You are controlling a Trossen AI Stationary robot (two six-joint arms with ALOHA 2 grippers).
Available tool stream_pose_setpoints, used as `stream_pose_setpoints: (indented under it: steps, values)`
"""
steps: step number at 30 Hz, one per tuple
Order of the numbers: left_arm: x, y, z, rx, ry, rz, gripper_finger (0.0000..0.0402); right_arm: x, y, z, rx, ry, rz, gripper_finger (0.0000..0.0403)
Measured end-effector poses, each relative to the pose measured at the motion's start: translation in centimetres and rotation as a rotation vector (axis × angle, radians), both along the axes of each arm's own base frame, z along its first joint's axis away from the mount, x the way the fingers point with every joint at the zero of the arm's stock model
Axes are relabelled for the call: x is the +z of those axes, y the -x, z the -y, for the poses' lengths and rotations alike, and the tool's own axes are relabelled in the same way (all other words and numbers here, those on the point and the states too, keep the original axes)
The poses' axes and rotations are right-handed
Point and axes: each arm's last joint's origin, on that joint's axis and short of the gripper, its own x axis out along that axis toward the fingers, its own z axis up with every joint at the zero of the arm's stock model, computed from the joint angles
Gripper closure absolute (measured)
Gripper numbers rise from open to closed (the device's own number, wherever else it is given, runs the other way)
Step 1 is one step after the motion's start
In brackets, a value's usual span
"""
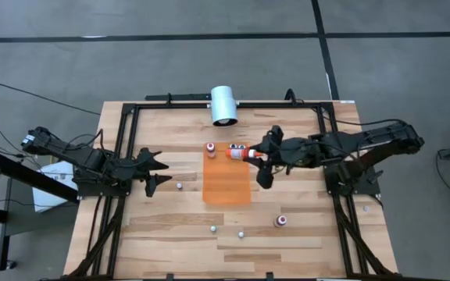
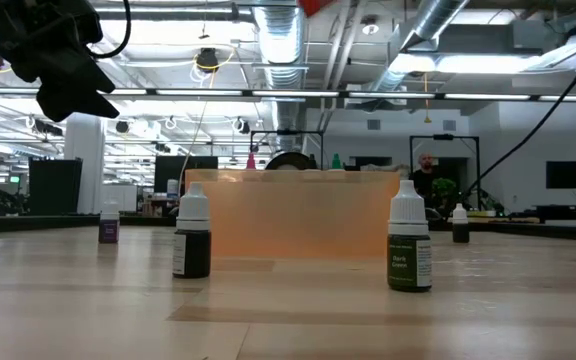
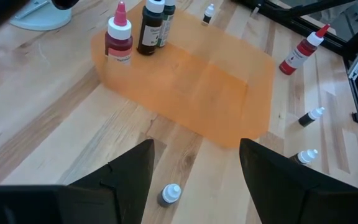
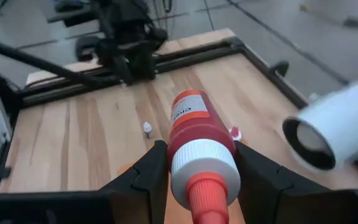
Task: Pick & Place food coloring
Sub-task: Put the large orange food coloring bottle into the bin
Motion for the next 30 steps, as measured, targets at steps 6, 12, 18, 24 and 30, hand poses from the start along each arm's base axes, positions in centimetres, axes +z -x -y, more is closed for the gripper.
stream_pose_setpoints:
  steps: [6, 12, 18, 24, 30]
  values:
    - [0.0, 0.0, 0.0, 0.002, 0.0, -0.004, 0.0173, -1.6, -3.4, 1.2, -0.087, -0.092, -0.037, 0.0255]
    - [0.0, 0.1, 0.0, 0.005, 0.001, -0.005, 0.0173, -2.7, -6.6, 2.4, -0.132, -0.081, -0.163, 0.0264]
    - [0.0, 0.1, 0.0, 0.005, 0.004, 0.003, 0.0173, -3.6, -8.8, 4.3, -0.195, -0.095, -0.295, 0.0254]
    - [0.0, 0.1, 0.0, 0.003, 0.0, 0.002, 0.0173, -5.0, -10.5, 5.9, -0.244, -0.106, -0.396, 0.0261]
    - [0.1, 0.0, 0.0, -0.015, -0.031, -0.001, 0.0173, -6.4, -11.2, 6.8, -0.26, -0.157, -0.458, 0.0254]
